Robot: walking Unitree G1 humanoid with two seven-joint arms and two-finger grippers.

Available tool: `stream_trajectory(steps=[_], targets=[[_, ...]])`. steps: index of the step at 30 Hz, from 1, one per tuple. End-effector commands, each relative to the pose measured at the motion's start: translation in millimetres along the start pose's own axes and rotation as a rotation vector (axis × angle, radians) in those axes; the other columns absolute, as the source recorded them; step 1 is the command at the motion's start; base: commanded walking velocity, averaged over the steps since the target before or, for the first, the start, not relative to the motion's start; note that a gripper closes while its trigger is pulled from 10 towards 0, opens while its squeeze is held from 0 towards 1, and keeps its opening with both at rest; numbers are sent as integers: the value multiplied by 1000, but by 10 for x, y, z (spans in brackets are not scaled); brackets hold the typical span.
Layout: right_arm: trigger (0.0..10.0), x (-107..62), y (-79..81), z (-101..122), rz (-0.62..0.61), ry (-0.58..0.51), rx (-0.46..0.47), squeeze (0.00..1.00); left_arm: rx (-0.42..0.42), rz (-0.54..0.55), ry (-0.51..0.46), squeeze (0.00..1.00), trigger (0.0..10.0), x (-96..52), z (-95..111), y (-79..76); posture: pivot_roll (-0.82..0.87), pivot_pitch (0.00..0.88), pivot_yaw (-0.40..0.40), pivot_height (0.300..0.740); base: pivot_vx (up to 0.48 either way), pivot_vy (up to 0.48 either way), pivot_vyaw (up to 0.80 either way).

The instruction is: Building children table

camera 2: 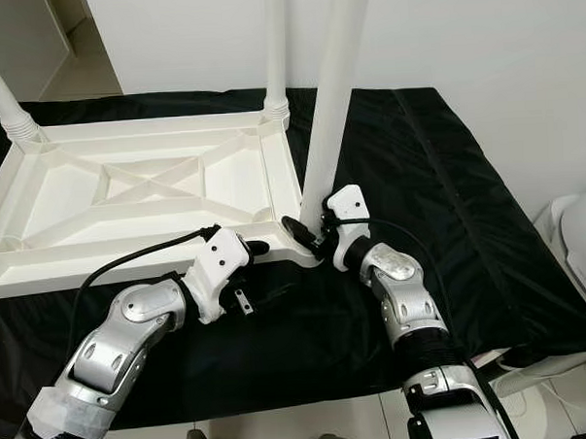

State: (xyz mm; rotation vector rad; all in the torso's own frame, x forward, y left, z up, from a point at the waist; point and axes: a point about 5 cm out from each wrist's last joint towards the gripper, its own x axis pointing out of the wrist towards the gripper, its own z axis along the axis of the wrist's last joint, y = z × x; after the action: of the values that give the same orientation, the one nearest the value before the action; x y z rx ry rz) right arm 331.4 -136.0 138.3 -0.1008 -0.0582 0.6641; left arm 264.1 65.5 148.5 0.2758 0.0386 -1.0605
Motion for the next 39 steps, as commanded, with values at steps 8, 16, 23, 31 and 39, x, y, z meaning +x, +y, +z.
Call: stream_trajectory(steps=[8,16,23,31,39], targets=[[10000,66,67,-12,-467,0,162,0,-15,29,7,0,10000,5,-15,-1,-66,57,7,740,0,0,0],[10000,218,433,27,-577,-11,205,0,-14,31,5,0,10000,15,-8,6,-65,56,8,740,0,0,0],[10000,168,386,88,-566,-31,180,1000,-14,28,6,0,10000,16,-13,1,-65,51,3,740,0,0,0],[10000,102,342,135,-544,-74,171,471,-13,35,5,0,10000,15,-11,17,-66,48,2,740,0,0,0],[10000,-62,169,73,-345,-60,123,0,-12,31,5,0,10000,30,-15,11,-71,37,1,740,0,0,0]])
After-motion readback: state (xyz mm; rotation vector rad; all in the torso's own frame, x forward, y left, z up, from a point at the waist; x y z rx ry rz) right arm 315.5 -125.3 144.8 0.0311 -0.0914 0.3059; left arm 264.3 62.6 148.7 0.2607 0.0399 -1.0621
